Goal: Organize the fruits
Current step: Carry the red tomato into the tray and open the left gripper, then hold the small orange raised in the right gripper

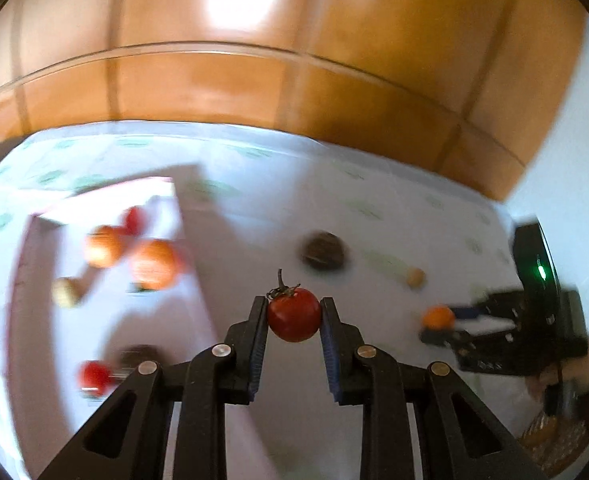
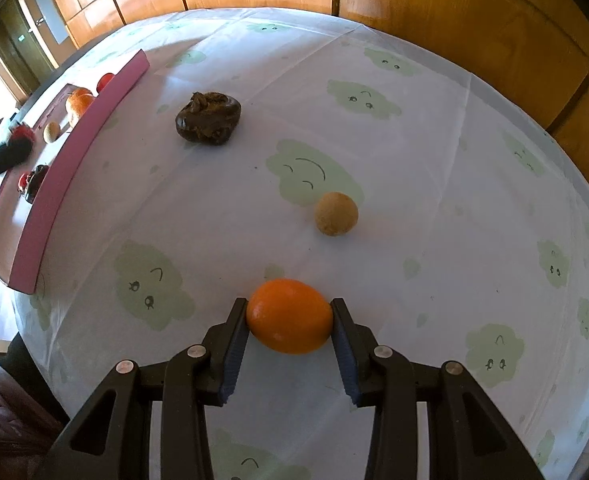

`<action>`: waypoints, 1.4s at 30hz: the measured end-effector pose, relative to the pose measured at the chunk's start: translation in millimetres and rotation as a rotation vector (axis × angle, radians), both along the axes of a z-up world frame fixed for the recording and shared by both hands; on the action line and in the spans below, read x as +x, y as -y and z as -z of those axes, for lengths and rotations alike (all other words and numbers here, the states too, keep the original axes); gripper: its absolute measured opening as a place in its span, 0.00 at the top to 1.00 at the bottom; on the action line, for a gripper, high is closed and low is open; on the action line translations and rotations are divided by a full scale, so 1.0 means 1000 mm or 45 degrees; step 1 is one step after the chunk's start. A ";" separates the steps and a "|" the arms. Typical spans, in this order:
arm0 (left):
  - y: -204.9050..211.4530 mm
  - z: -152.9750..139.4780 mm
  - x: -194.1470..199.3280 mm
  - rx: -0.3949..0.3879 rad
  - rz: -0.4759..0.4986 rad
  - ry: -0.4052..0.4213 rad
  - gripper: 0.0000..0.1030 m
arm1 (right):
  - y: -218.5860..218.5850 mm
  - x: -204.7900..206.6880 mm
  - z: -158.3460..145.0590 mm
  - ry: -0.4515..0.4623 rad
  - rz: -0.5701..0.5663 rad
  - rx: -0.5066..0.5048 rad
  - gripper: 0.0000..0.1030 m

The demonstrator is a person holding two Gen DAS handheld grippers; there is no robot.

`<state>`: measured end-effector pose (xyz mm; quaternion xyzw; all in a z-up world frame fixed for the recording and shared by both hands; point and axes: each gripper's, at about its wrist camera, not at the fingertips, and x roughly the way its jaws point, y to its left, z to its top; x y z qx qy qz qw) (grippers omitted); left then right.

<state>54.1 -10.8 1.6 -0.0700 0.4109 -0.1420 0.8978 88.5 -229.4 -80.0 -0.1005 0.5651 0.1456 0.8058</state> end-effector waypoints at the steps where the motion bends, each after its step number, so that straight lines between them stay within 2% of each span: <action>1: -0.015 -0.001 0.000 -0.009 -0.049 0.000 0.75 | -0.001 0.000 0.000 0.001 -0.001 -0.002 0.60; 5: -0.071 0.008 0.003 -0.026 -0.231 -0.057 0.75 | -0.002 0.001 0.002 0.003 0.001 -0.003 0.61; 8: -0.110 0.027 0.007 -0.063 -0.360 -0.159 0.75 | -0.002 0.001 0.002 0.002 0.001 -0.003 0.60; 11: -0.130 0.044 0.011 -0.091 -0.436 -0.239 0.75 | -0.002 0.001 0.002 0.001 0.002 -0.002 0.60; 14: -0.138 0.052 0.015 -0.092 -0.470 -0.269 0.75 | -0.003 0.001 0.003 0.000 0.003 -0.002 0.60; 26: -0.137 0.061 0.032 -0.002 -0.490 -0.278 0.74 | -0.002 0.001 0.003 0.001 0.003 -0.003 0.60; 28: -0.137 0.061 0.031 0.013 -0.502 -0.278 0.68 | -0.001 0.001 0.003 0.001 0.003 -0.003 0.60; 33: -0.132 0.049 0.022 0.141 -0.541 -0.194 0.59 | 0.003 0.004 0.003 -0.017 0.020 0.017 0.60; 38: -0.127 0.038 0.011 0.170 -0.570 -0.143 0.54 | 0.007 0.008 0.002 -0.022 0.028 0.019 0.60; 42: -0.117 0.027 0.004 0.201 -0.550 -0.085 0.46 | 0.008 0.011 0.003 -0.023 0.036 0.017 0.60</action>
